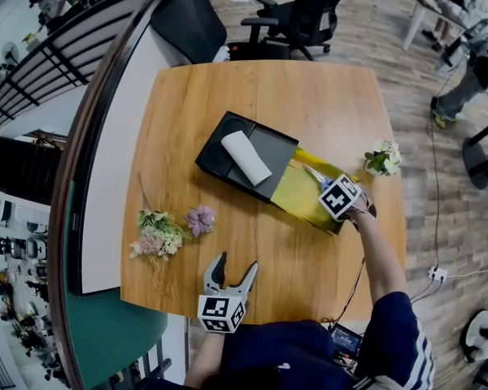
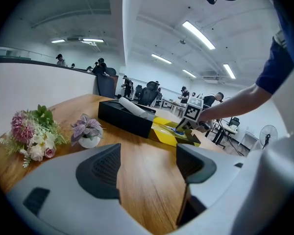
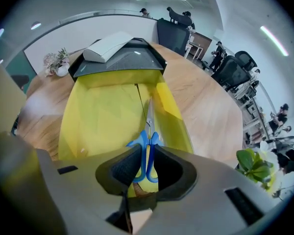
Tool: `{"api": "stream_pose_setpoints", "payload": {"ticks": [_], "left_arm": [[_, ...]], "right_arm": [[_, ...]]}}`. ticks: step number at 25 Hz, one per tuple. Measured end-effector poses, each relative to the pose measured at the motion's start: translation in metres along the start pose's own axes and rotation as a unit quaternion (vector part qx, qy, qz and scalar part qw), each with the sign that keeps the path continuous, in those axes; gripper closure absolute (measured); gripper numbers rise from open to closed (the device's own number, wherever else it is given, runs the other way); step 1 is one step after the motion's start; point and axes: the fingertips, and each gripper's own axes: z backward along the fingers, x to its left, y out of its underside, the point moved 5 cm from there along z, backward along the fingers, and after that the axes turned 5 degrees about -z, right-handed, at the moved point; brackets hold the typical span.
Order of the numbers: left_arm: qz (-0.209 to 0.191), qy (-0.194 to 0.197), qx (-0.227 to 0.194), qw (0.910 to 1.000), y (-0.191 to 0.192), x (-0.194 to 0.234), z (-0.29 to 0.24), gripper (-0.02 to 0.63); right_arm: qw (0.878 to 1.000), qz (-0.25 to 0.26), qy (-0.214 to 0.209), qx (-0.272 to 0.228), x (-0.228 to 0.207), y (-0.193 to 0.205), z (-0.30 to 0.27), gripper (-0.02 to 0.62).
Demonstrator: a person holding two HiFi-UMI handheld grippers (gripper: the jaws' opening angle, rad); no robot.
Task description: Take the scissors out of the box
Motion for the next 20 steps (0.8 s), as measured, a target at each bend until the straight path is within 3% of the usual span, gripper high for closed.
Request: {"api": "stream_pose_setpoints", "payload": {"ticks": [7, 20], "left_arm": [[0.006, 0.006, -0.005, 1.0000, 0.003, 0.004, 0.006, 0.253], [-0.012, 0.048, -0.021, 0.9985, -0.001, -0.004, 0.012, 0.255]], "right_arm": [[0.997, 0.035, 0.041, -0.059, 0.009, -0.013, 0.029, 0.502], [0.980, -0.010, 0.099, -0.174, 0.029, -0.011, 0.096, 0.502]]}}
